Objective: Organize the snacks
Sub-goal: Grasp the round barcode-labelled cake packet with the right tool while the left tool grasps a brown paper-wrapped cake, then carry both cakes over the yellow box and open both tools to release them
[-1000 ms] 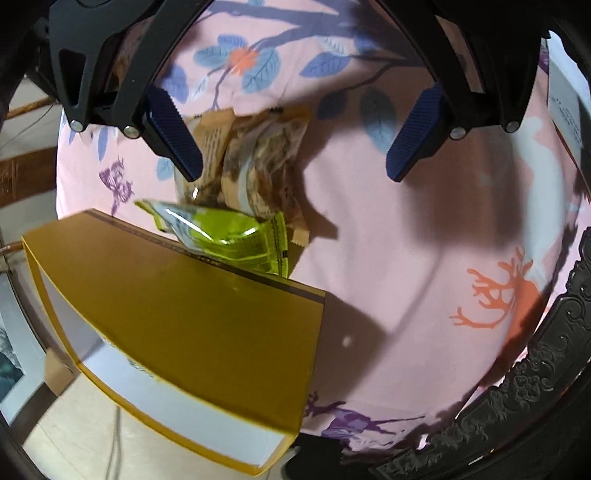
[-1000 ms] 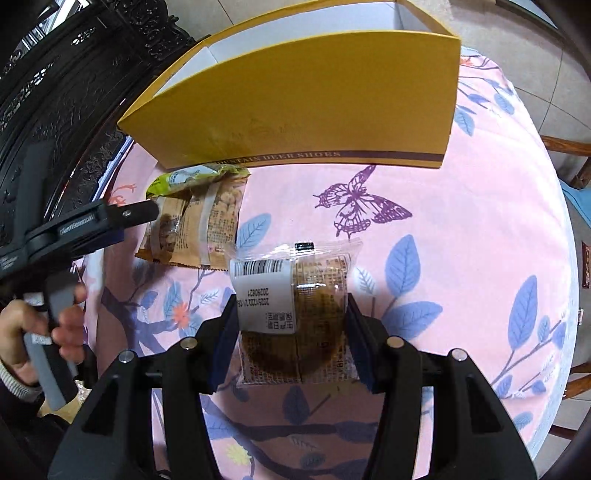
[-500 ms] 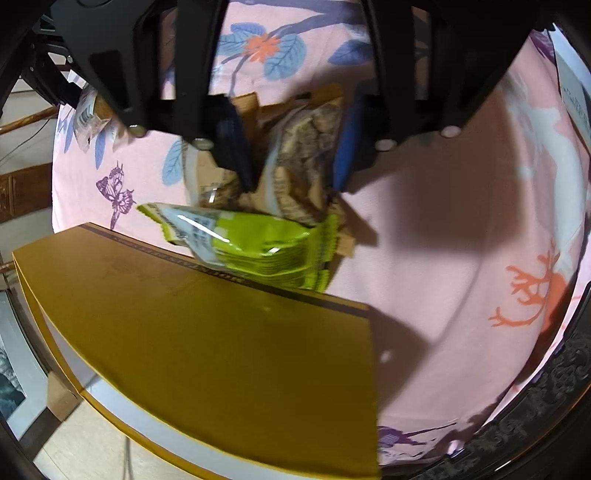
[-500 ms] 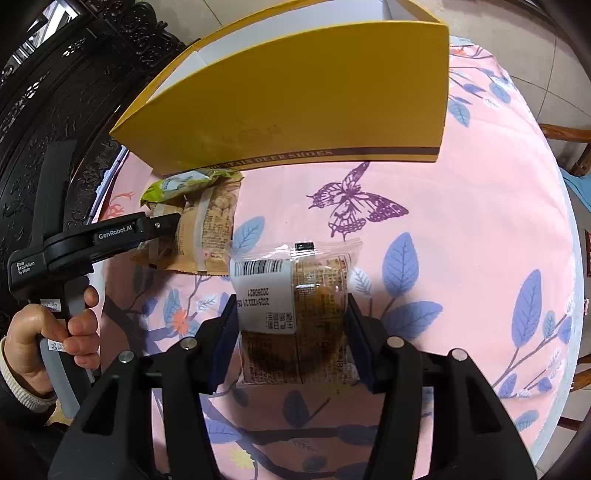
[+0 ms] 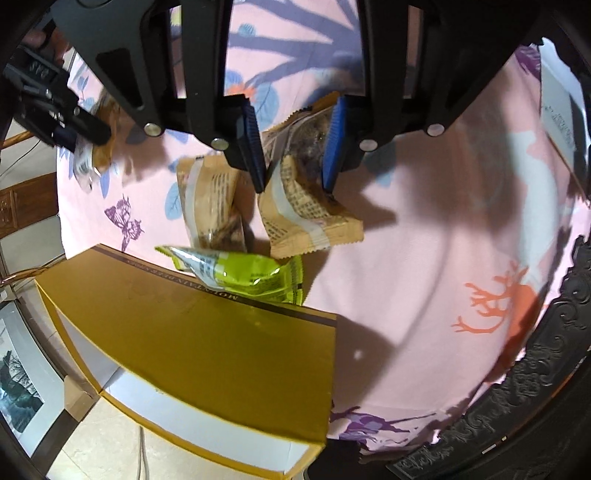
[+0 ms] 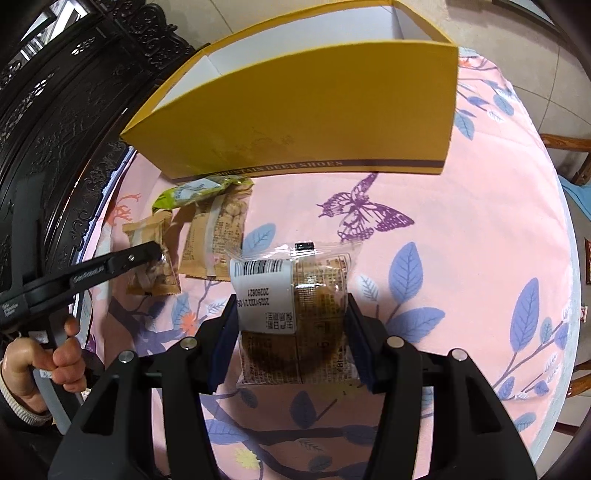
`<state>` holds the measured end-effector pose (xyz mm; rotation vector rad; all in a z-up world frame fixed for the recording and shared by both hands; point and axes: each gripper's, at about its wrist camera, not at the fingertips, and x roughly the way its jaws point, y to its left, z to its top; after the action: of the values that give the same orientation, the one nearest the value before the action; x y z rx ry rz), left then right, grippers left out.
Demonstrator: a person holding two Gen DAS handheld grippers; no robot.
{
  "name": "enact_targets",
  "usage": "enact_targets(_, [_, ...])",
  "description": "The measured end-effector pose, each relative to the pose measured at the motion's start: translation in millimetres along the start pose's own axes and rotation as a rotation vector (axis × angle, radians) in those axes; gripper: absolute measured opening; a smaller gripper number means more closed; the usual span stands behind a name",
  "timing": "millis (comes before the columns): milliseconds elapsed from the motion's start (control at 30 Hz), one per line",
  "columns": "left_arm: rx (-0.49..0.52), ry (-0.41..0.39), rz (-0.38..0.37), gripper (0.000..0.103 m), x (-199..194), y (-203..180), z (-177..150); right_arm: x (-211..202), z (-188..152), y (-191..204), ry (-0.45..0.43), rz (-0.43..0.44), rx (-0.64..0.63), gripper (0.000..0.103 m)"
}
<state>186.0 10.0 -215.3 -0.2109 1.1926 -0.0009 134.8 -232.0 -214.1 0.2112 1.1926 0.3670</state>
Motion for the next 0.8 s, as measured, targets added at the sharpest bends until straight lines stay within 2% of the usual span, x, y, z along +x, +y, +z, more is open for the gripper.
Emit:
enact_targets(267, [0.015, -0.056, -0.019, 0.028, -40, 7, -18, -14, 6, 17, -0.035, 0.015, -0.046, 0.055])
enact_targets(333, [0.021, -0.075, -0.02, 0.025, -48, 6, -19, -19, 9, 21, -0.045, 0.02, -0.053, 0.055])
enact_targets(567, [0.069, -0.163, -0.028, 0.025, -78, -2, -13, -29, 16, 27, -0.068, 0.028, -0.073, 0.055])
enact_targets(633, [0.065, -0.15, -0.019, 0.025, -69, 3, -15, -31, 14, 27, -0.069, 0.028, -0.073, 0.055])
enact_targets(667, [0.041, -0.095, -0.025, 0.025, -55, 9, -16, -30, 14, 27, -0.066, 0.03, -0.071, 0.055])
enact_targets(733, [-0.011, -0.042, -0.029, 0.025, -35, 19, -17, -30, 13, 26, -0.063, 0.029, -0.071, 0.055])
enact_targets(800, [-0.024, -0.017, -0.017, 0.025, -19, 21, -16, -30, 13, 25, -0.061, 0.028, -0.066, 0.055])
